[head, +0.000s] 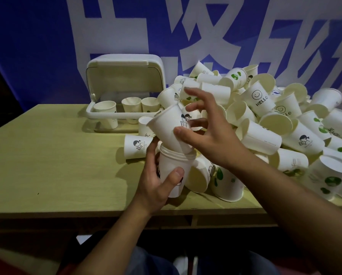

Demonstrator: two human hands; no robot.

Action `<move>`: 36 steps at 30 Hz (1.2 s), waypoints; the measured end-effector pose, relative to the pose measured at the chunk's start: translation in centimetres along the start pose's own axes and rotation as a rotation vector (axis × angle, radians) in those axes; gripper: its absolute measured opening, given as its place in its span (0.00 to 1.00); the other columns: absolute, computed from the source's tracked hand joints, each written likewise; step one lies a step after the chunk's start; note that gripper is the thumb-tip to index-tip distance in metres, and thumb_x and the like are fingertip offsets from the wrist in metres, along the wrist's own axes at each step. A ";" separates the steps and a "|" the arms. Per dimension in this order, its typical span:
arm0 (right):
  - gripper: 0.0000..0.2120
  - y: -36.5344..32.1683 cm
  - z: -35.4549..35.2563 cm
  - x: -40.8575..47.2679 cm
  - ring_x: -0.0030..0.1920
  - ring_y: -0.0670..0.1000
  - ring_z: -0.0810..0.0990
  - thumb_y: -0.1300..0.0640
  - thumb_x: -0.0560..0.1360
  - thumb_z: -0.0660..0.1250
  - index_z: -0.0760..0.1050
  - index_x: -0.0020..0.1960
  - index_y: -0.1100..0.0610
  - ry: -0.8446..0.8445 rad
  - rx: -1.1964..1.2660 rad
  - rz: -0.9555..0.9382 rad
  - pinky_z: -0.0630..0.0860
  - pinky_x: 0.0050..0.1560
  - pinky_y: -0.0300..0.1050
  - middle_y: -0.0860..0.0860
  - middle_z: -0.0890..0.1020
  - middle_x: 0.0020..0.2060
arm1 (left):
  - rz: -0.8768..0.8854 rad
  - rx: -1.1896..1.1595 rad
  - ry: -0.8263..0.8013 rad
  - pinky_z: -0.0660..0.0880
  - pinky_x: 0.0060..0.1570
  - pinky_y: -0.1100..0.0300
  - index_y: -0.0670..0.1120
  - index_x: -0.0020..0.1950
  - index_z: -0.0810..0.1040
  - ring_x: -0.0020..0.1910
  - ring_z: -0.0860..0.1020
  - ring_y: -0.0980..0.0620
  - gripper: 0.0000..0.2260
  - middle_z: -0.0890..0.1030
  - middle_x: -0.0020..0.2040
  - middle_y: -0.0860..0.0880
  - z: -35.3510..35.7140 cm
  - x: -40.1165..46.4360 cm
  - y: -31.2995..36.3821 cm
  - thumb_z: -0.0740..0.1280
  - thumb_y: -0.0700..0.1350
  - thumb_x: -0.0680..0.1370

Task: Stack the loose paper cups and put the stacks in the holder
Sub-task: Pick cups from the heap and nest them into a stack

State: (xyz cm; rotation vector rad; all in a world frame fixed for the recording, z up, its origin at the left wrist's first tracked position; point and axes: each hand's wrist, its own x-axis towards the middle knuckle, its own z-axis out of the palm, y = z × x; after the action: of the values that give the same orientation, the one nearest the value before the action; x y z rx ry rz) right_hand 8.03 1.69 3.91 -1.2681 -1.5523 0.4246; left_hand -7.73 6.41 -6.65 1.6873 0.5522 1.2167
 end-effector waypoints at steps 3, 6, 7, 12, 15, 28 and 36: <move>0.24 0.2 0.1 -0.3 0.53 0.46 0.79 0.50 0.74 0.74 0.71 0.68 0.41 -0.114 -0.127 0.028 0.79 0.52 0.35 0.46 0.69 0.64 | 0.012 -0.009 0.032 0.79 0.55 0.58 0.55 0.82 0.48 0.62 0.81 0.54 0.44 0.78 0.66 0.63 -0.1 0.0 0.0 0.68 0.55 0.72; 0.17 0.5 0.4 -0.5 0.54 0.44 0.79 0.48 0.77 0.70 0.76 0.65 0.41 -0.133 -0.180 0.019 0.79 0.55 0.41 0.44 0.72 0.63 | 0.042 -0.011 0.092 0.76 0.59 0.61 0.54 0.82 0.48 0.66 0.77 0.57 0.43 0.75 0.69 0.65 -0.1 0.2 -0.1 0.67 0.55 0.72; 0.15 0.5 0.3 -0.6 0.54 0.43 0.79 0.48 0.78 0.68 0.77 0.65 0.41 -0.147 -0.205 0.011 0.79 0.55 0.42 0.43 0.74 0.63 | 0.049 -0.015 0.114 0.75 0.60 0.61 0.53 0.82 0.49 0.67 0.76 0.57 0.43 0.74 0.71 0.63 -0.2 0.2 -0.2 0.67 0.55 0.72; 0.25 0.4 -1.7 -1.2 0.61 0.42 0.74 0.53 0.77 0.68 0.68 0.72 0.43 -0.283 -0.428 0.042 0.75 0.61 0.45 0.40 0.73 0.66 | 0.053 -0.016 0.159 0.78 0.49 0.65 0.57 0.78 0.56 0.58 0.81 0.58 0.38 0.78 0.62 0.64 -0.1 0.2 -0.2 0.67 0.58 0.70; 0.29 0.5 -3.5 -1.3 0.66 0.43 0.72 0.53 0.74 0.72 0.66 0.72 0.45 -0.379 -0.549 0.120 0.72 0.66 0.44 0.41 0.73 0.67 | 0.044 -0.037 0.182 0.80 0.44 0.61 0.60 0.73 0.59 0.51 0.84 0.54 0.34 0.81 0.57 0.64 -0.1 0.2 -0.1 0.68 0.58 0.70; 0.36 2.9 -2.1 -1.3 0.67 0.49 0.67 0.43 0.71 0.74 0.60 0.73 0.34 -0.641 -0.900 0.090 0.65 0.66 0.58 0.39 0.70 0.70 | 0.039 -0.060 0.225 0.78 0.39 0.65 0.56 0.67 0.60 0.41 0.83 0.61 0.29 0.81 0.48 0.70 0.0 0.3 0.2 0.67 0.57 0.68; 0.35 3.5 -1.9 -1.2 0.63 0.50 0.69 0.42 0.73 0.71 0.56 0.74 0.33 -0.569 -0.939 0.038 0.64 0.62 0.54 0.42 0.71 0.66 | 0.066 -0.094 0.244 0.78 0.39 0.67 0.55 0.68 0.60 0.43 0.82 0.64 0.29 0.81 0.49 0.71 0.1 0.2 0.3 0.66 0.56 0.69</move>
State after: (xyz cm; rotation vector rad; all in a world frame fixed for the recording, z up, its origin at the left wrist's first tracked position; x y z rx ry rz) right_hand 11.26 1.32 1.36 -1.9949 -2.3505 0.0451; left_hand -7.59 6.36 -6.31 1.4981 0.5796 1.4846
